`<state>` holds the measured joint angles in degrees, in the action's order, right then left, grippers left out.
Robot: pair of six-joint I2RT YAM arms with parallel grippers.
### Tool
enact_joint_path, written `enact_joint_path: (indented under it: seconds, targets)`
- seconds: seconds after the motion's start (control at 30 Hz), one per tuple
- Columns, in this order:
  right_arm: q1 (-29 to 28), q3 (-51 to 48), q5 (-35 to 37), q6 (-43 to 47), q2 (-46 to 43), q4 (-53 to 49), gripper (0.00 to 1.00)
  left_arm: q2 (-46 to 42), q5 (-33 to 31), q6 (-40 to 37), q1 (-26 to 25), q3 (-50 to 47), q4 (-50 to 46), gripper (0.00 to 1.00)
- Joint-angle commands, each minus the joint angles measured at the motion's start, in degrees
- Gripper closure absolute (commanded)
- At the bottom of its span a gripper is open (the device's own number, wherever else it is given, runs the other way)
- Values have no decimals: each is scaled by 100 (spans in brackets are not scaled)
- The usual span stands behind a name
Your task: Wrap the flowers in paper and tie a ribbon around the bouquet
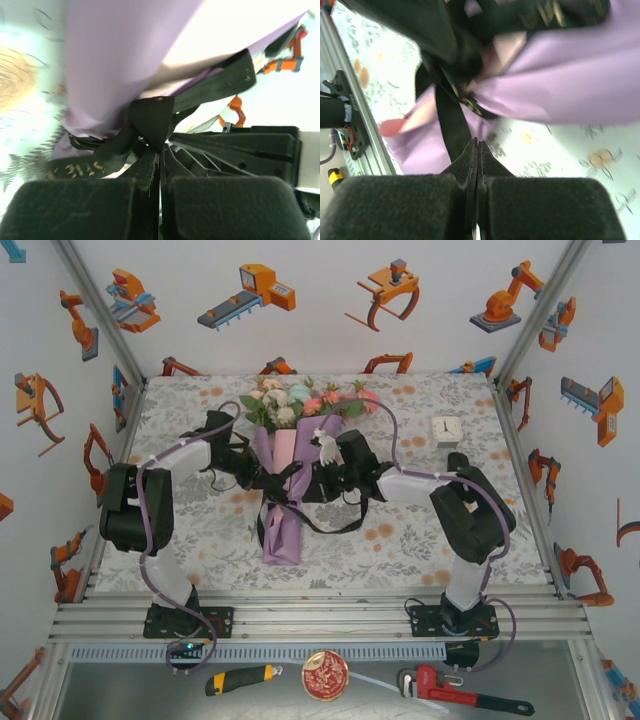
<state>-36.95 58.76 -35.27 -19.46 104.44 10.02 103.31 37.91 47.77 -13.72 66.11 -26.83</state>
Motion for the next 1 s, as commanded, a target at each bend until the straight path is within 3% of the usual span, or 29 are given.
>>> enact_joint_path:
  seconds: [0.0, 0.13, 0.27, 0.47, 0.63, 0.97]
  targets:
    - [69, -59, 11, 57, -110, -242, 100, -209, -199, 34, 106, -54, 160, 93]
    - [67, -29, -10, 58, -106, -237, 100, -184, -128, 65, 106, -54, 219, 92]
    - [56, 85, 26, -39, -125, -150, 100, -183, -97, 66, 97, -93, 239, 99]
    - [-70, 485, 305, -242, 66, 417, 71, -85, -59, 149, 88, -128, 326, 100]
    - [-218, 826, 313, -144, 502, 808, 58, -48, -27, 207, 91, -130, 380, 100]
    - [-325, 1151, 172, -89, 968, 825, 57, -30, -20, 247, 98, -116, 406, 100]
